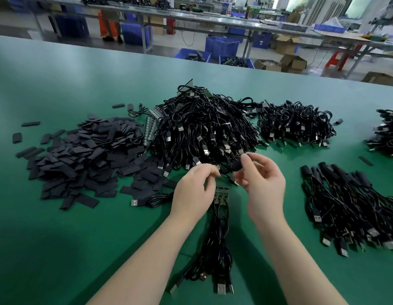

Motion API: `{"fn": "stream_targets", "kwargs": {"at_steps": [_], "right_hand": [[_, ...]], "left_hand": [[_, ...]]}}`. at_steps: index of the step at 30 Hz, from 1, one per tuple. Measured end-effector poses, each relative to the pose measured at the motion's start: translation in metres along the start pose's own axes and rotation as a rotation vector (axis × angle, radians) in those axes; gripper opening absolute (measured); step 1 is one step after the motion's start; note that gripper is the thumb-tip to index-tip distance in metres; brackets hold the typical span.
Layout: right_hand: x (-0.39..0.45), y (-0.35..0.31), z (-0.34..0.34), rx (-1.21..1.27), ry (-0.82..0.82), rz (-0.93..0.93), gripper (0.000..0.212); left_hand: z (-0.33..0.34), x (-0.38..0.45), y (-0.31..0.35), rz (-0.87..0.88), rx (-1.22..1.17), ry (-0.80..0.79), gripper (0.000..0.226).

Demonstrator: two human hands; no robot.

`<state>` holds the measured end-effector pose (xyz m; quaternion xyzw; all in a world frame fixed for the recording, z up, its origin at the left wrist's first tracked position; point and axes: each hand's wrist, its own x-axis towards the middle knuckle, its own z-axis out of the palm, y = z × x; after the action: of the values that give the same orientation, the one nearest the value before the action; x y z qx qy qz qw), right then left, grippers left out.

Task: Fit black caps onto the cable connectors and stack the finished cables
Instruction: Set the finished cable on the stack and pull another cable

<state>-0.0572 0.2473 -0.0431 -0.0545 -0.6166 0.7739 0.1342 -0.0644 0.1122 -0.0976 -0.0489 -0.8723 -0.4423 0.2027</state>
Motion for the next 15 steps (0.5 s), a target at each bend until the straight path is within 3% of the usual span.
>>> {"fn": "stream_targets", "kwargs": {"at_steps": [3,7,15], "right_hand": [[0.007,0.017,-0.025,-0.017,0.050,0.079,0.014],[0.003,0.032,-0.032,-0.033,-0.016,0.150,0.010],[0.002,0.036,-0.032,-0.033,-0.043,0.154,0.013]], "left_hand": [[0.003,-0.002,0.000,0.042,0.031,0.002,0.026],[0.003,-0.003,0.002,0.067,0.028,0.008,0.027],[0.003,-0.004,0.005,0.090,-0.056,-0.009,0.026]]}}
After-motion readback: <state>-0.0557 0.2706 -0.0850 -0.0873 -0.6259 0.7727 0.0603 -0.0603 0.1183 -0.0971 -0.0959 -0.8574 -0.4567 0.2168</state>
